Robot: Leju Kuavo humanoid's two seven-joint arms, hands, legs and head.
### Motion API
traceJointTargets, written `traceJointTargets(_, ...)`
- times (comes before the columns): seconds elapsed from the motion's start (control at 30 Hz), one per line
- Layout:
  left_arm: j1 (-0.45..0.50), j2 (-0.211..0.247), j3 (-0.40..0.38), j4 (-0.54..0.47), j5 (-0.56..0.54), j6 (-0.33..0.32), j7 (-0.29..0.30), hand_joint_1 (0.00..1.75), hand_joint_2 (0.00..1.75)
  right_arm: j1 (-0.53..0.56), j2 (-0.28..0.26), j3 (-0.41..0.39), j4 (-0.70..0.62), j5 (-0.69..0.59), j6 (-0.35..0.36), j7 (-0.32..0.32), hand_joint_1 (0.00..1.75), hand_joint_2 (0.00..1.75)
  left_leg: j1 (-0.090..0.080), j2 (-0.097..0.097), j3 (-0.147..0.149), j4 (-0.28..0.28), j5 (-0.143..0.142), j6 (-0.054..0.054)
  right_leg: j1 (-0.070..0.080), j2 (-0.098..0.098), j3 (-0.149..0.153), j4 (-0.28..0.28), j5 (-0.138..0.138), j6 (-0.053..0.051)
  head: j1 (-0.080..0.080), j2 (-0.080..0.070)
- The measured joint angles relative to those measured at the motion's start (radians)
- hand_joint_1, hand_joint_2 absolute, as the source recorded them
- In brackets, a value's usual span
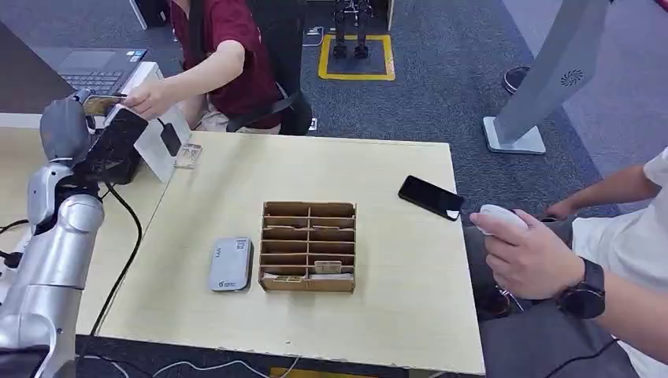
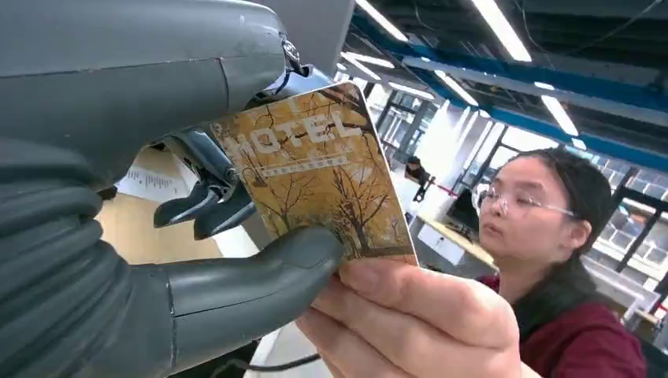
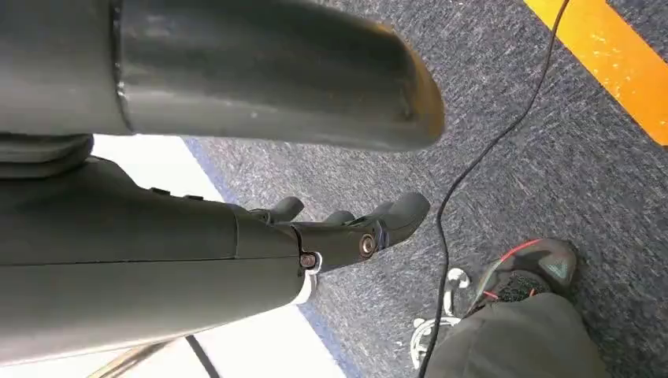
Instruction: Pass the card to the sensor for recognition and then transmit it.
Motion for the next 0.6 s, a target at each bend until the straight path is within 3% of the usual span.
traceJointTargets(0.3,0.0,-0.005,-0.027,0.007,0.021,-0.08,-0.02,1.75,1.75,-0.003,-0.002,0.0,0.0,0.0,0.0,0.001,0.0,0.0,0.0,0.001,0.0,0.0,0.0,0.0,0.0,0.001,-0.001,0.0,0.0,0.0,0.0,0.0)
traceJointTargets(0.33,0.0,-0.005,-0.027,0.007,0.023,-0.08,-0.02,0.0,1.75,-0.003,-0.002,0.0,0.0,0.0,0.0,0.001,0.0,0.0,0.0,0.001,0.0,0.0,0.0,0.0,0.0,0.001,-0.001,0.0,0.0,0.0,0.0,0.0)
traceJointTargets(0.5,0.0,-0.007,-0.034,0.008,0.037,-0.089,-0.026,0.0,1.75,-0.005,-0.003,0.0,0.0,0.0,0.0,0.0,0.0,0.0,0.0,0.001,-0.001,0.0,0.0,0.0,0.0,0.001,-0.001,0.0,0.0,0.0,0.0,0.0)
traceJointTargets(0.6,0.001,-0.011,-0.038,0.007,0.064,-0.129,-0.037,0.0,1.75,-0.006,-0.003,0.0,-0.001,-0.003,0.0,-0.003,0.0,0.0,0.0,0.001,-0.001,0.0,0.0,0.0,0.0,0.001,-0.001,0.0,0.0,0.0,0.0,0.0)
